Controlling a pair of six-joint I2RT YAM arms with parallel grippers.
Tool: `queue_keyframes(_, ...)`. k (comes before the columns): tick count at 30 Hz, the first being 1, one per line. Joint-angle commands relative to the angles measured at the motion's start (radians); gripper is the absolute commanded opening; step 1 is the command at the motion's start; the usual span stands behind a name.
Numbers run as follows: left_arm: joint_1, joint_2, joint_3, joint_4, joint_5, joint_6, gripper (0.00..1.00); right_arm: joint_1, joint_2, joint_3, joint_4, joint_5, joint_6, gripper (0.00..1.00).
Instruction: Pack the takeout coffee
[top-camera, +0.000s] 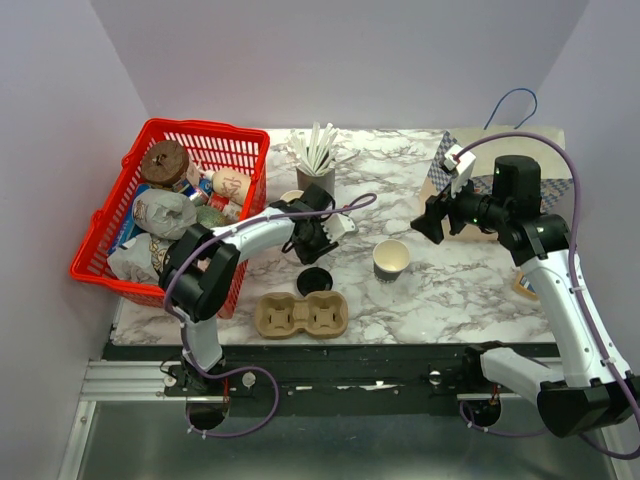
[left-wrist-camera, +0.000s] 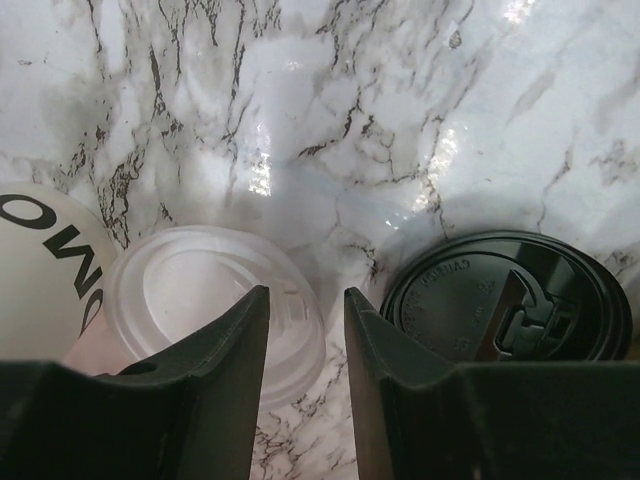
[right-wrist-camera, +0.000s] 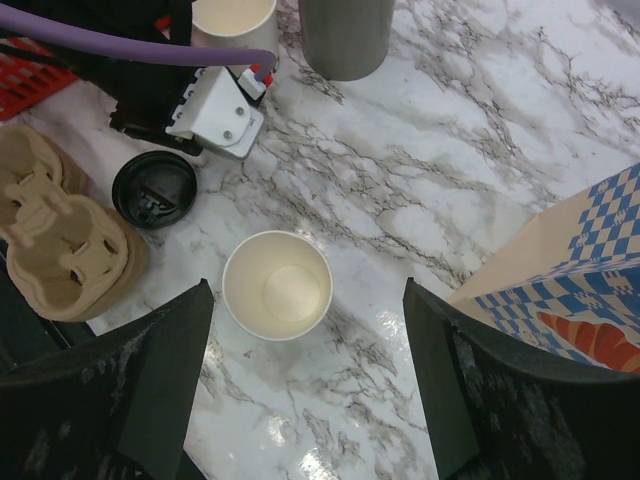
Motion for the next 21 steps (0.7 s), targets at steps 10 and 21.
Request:
queue_keyframes(10,-0.007,0.034,0.042,0.008,-0.053,-0.041,0.12,0.0,0.009,-0.011,0.027,0.002,0.011,0.86)
queue_keyframes(21,-0.007,-0.133,0.135,-0.231,0.229,-0.078,0.0,-0.002,-0.019,0.024,-0.067,0.03,-0.014,0.86)
